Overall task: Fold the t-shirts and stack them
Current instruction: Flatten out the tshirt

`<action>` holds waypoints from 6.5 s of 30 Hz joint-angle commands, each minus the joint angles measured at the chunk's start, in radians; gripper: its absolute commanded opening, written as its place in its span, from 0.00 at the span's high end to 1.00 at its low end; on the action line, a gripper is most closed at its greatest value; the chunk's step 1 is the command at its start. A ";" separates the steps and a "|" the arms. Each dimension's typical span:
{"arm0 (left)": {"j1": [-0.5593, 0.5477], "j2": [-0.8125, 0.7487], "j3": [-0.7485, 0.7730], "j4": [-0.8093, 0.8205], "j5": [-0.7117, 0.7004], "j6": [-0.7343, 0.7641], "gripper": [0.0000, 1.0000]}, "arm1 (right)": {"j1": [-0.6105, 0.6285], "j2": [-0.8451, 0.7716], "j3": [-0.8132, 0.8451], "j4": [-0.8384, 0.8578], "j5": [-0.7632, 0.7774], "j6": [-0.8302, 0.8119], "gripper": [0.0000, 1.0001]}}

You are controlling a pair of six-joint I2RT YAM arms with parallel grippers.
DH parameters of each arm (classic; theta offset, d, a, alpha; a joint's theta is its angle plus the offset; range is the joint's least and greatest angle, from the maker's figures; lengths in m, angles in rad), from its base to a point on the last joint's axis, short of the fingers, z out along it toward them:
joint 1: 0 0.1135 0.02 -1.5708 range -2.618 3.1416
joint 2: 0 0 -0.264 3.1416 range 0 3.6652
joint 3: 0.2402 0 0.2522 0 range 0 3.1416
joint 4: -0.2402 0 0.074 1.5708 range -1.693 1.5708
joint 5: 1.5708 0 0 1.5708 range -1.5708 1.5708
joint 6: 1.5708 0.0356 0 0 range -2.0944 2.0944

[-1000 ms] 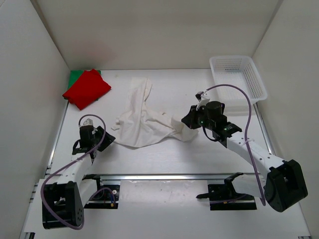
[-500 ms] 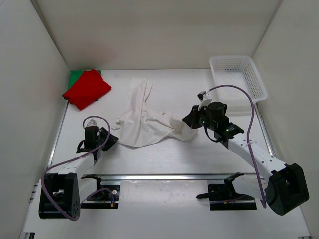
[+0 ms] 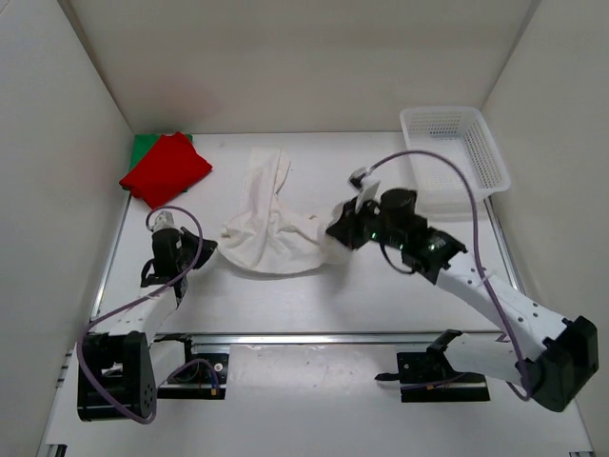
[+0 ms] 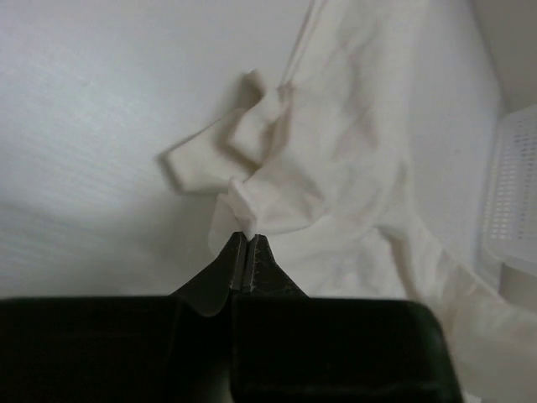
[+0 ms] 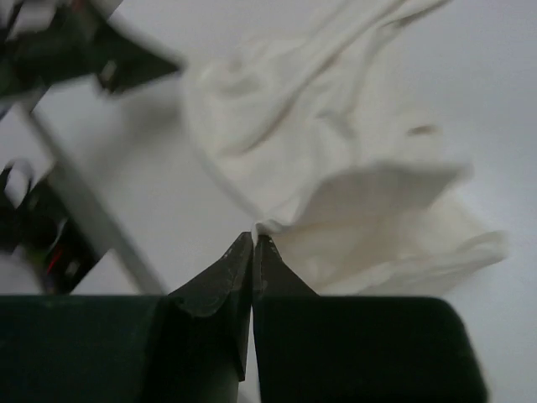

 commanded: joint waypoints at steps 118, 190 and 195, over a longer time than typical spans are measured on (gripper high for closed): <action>0.256 0.009 1.394 -0.405 0.408 0.013 1.00 | 0.749 0.078 1.044 0.281 1.378 -1.045 1.00; 0.176 -0.476 0.145 -0.536 0.280 0.212 1.00 | 0.069 -0.972 -0.399 -0.631 0.450 0.572 1.00; 0.207 -0.441 0.129 -0.427 0.334 0.148 1.00 | -0.036 -0.926 -0.475 -0.529 0.282 0.534 1.00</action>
